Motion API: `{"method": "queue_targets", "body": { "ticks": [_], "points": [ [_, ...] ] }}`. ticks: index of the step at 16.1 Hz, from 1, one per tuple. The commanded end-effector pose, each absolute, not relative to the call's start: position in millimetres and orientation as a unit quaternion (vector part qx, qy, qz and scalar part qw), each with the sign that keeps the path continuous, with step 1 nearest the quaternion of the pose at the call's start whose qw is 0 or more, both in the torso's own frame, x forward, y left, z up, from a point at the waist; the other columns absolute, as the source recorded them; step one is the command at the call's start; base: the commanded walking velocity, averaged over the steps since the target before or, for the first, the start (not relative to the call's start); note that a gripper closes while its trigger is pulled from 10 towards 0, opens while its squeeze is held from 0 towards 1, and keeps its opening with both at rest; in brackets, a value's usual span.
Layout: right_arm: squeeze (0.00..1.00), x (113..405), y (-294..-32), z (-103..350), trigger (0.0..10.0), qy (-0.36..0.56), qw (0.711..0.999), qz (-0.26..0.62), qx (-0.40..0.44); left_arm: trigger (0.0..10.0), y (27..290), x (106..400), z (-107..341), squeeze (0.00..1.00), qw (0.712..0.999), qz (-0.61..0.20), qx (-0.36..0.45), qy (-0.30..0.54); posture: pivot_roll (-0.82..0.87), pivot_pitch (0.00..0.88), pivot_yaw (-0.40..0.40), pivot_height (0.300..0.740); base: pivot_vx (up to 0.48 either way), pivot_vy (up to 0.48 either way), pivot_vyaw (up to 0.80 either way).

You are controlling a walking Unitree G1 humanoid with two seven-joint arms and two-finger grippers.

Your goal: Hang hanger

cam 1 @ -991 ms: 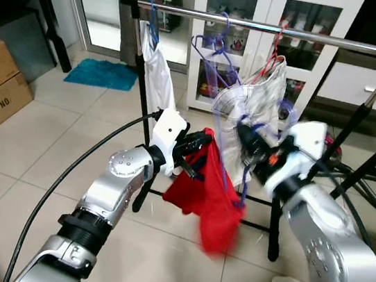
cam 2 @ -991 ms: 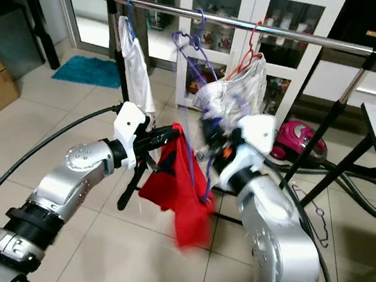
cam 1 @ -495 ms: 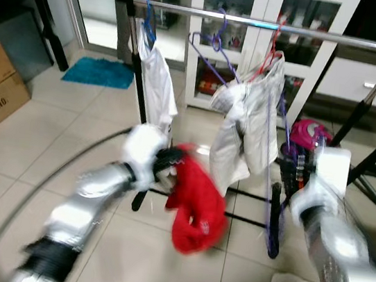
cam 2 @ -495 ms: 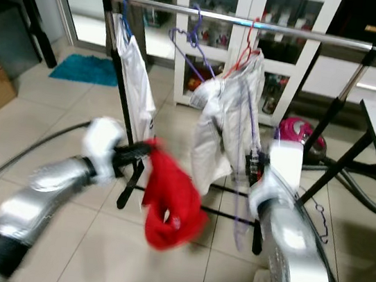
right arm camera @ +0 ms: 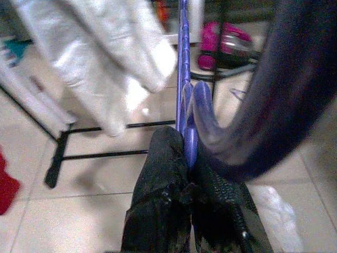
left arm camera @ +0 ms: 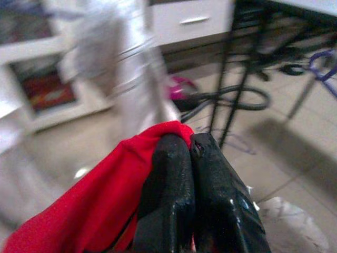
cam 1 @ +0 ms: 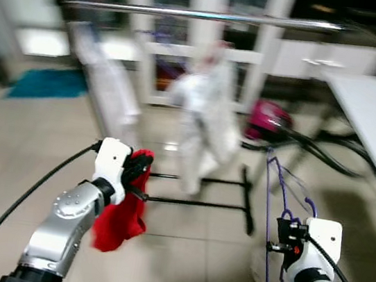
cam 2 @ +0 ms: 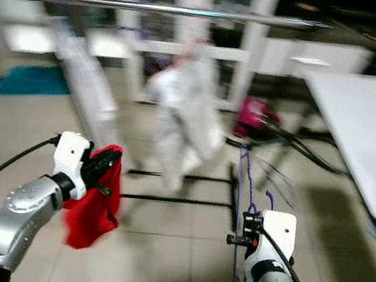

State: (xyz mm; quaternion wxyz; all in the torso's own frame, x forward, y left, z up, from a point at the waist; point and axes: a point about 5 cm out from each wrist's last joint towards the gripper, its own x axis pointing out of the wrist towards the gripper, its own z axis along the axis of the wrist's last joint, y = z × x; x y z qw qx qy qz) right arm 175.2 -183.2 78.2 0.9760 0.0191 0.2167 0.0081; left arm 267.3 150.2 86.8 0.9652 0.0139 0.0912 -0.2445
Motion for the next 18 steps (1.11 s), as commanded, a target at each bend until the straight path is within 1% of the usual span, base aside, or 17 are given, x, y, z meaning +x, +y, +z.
{"method": "queue_targets", "body": {
  "ticks": [1,3,4,6,7,9,10,11,12,13,14,16,18],
  "points": [
    [0.00,175,-179,85,10.0,0.198,0.980,0.013,0.028,10.0,150,265,83,0.00,0.963,-0.251,0.027,0.097,-0.07,0.000,0.109,0.740,0.000,0.000,-0.80],
    [0.00,172,-183,88,10.0,0.180,0.983,-0.012,0.023,10.0,147,263,80,0.00,0.962,-0.252,0.023,0.102,-0.08,0.000,0.116,0.740,0.000,0.000,-0.80],
    [0.00,173,-186,94,10.0,0.163,0.986,-0.027,0.032,10.0,143,264,83,0.00,0.961,-0.258,0.022,0.092,-0.08,0.000,0.112,0.740,0.000,0.000,-0.80],
    [0.00,178,-186,97,10.0,0.147,0.988,-0.029,0.021,10.0,143,266,85,0.00,0.963,-0.255,0.021,0.084,-0.09,0.000,0.112,0.740,0.000,0.000,-0.80],
    [0.00,184,-185,103,10.0,0.132,0.991,-0.025,-0.012,10.0,145,268,87,0.00,0.970,-0.230,0.025,0.068,-0.08,0.000,0.108,0.740,0.000,0.000,-0.80],
    [0.00,189,-184,107,10.0,0.125,0.992,-0.015,-0.014,10.0,145,266,94,0.00,0.974,-0.219,0.015,0.047,-0.06,0.000,0.068,0.740,0.000,0.000,-0.80],
    [0.00,195,-181,106,10.0,0.125,0.992,0.002,-0.020,10.0,153,268,97,0.00,0.982,-0.184,0.014,0.026,-0.04,0.000,0.048,0.740,0.000,0.000,-0.80],
    [0.00,200,-177,108,10.0,0.116,0.993,0.010,-0.019,10.0,163,269,98,0.00,0.990,-0.139,0.023,0.016,-0.03,0.000,0.046,0.740,0.000,0.000,-0.80],
    [0.00,203,-173,113,10.0,0.103,0.994,0.021,-0.007,10.0,167,268,100,0.00,0.991,-0.128,0.024,0.020,-0.02,0.000,0.033,0.740,0.000,0.000,-0.80],
    [0.00,203,-170,116,10.0,0.095,0.995,0.027,0.004,10.0,166,267,101,0.00,0.990,-0.137,0.019,0.023,-0.02,0.000,0.026,0.740,0.000,0.000,-0.80],
    [0.00,207,-168,114,10.0,0.097,0.995,0.034,-0.006,10.0,162,262,106,0.00,0.981,-0.192,0.000,0.031,-0.01,0.000,0.008,0.740,0.000,0.000,-0.80],
    [0.00,208,-166,112,10.0,0.108,0.993,0.048,-0.005,10.0,160,261,108,0.00,0.981,-0.191,0.002,0.027,-0.01,0.000,0.007,0.740,0.000,0.000,-0.80],
    [0.00,205,-168,114,10.0,0.110,0.993,0.033,0.029,10.0,152,259,116,0.00,0.980,-0.197,-0.006,0.016,-0.01,0.000,0.001,0.740,0.000,0.000,-0.80]
  ]
}}
